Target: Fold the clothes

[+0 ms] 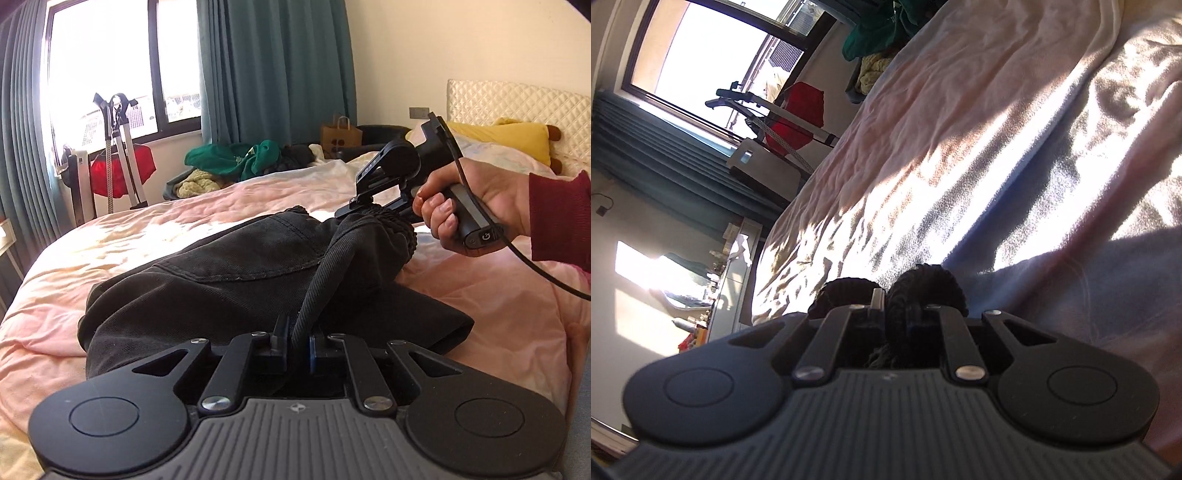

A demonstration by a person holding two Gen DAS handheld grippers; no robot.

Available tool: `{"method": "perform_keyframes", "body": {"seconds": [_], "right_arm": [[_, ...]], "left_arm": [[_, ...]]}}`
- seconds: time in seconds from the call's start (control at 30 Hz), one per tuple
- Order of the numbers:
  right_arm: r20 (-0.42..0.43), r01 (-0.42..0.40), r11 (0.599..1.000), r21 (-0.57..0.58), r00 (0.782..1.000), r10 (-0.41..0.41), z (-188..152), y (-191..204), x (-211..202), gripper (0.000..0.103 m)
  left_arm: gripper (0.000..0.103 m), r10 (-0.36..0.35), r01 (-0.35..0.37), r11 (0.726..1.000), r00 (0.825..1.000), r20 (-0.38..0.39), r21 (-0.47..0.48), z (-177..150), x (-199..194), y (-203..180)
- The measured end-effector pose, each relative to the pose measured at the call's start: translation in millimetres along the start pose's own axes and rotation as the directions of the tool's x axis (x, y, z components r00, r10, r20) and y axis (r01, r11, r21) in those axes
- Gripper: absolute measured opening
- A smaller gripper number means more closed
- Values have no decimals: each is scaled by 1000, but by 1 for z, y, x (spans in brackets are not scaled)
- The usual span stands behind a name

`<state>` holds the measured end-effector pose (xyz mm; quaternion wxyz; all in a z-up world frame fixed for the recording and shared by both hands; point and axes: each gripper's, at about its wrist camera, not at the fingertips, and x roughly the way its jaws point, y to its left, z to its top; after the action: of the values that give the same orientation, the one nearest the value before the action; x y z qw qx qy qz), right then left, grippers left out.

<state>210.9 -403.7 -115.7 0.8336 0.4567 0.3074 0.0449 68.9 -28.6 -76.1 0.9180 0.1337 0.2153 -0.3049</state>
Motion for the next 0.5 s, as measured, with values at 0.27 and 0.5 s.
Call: {"method": "perform_keyframes", "body": {"seconds": [0.27,0.5], "right_arm": [[72,58,996,-68,996,-53,-7,25,-26,26],[169,93,979,-182,984,-62,-38,49,-90,78]], "left_arm": [[28,-31,33,998,999,35,-62,5,-10,4],[89,-38,100,949,978,206,-300,13,-48,41]]}}
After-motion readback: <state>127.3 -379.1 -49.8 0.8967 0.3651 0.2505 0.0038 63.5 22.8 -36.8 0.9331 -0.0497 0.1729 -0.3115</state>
